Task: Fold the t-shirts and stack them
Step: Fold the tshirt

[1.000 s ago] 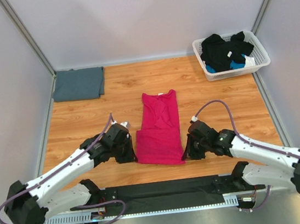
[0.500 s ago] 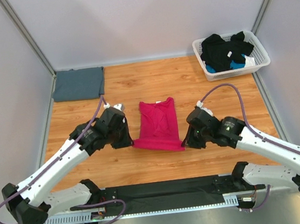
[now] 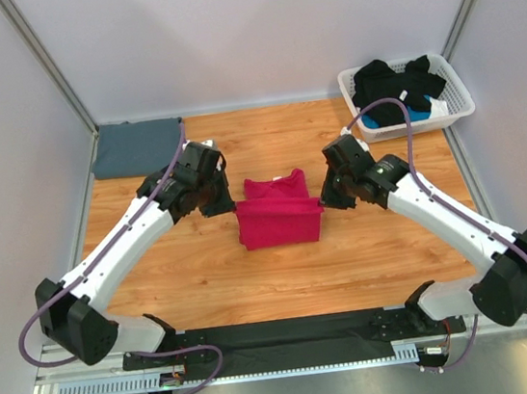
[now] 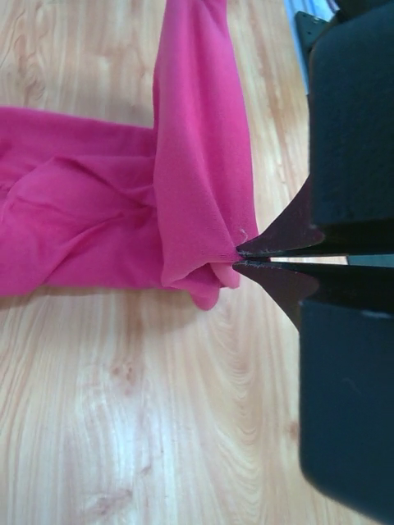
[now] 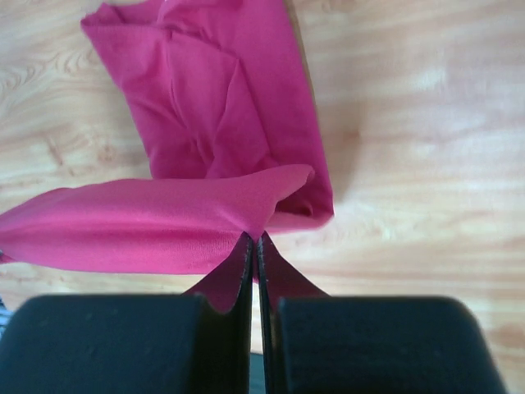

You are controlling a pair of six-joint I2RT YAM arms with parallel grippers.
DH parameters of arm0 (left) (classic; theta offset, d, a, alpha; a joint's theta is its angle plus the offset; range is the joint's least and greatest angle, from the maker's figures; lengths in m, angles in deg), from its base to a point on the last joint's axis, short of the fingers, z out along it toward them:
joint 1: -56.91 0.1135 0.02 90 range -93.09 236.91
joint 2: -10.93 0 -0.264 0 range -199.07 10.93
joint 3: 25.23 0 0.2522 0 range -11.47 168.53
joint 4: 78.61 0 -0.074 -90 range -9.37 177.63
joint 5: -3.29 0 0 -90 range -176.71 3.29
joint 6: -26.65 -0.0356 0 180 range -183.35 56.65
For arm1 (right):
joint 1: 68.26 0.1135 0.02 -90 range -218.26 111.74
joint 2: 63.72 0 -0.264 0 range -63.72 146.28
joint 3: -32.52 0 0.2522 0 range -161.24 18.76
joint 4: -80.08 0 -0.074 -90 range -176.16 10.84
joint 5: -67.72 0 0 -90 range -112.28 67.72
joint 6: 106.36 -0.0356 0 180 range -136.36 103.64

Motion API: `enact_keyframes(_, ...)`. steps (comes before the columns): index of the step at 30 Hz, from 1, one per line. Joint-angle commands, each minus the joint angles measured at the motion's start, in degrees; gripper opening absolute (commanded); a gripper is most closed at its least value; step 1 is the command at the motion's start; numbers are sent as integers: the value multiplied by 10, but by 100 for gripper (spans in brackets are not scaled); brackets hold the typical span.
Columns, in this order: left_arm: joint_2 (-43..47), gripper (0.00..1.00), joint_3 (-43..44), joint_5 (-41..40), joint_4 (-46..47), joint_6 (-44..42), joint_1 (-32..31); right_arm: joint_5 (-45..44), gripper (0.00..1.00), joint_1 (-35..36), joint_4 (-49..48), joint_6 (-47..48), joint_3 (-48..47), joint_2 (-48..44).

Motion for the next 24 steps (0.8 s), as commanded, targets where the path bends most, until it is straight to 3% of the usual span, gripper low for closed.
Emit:
enact_keyframes(1, -30, 0, 26, -20, 14, -7, 37, 2, 1, -37, -21, 73, -35, 50)
enact_keyframes(10, -147, 0, 77, 7, 86, -13, 74, 39, 0, -90, -88, 113, -107, 203)
enact_keyframes(24, -342, 0, 204, 36, 132, -41, 120, 103, 0, -129, -96, 151, -281, 416)
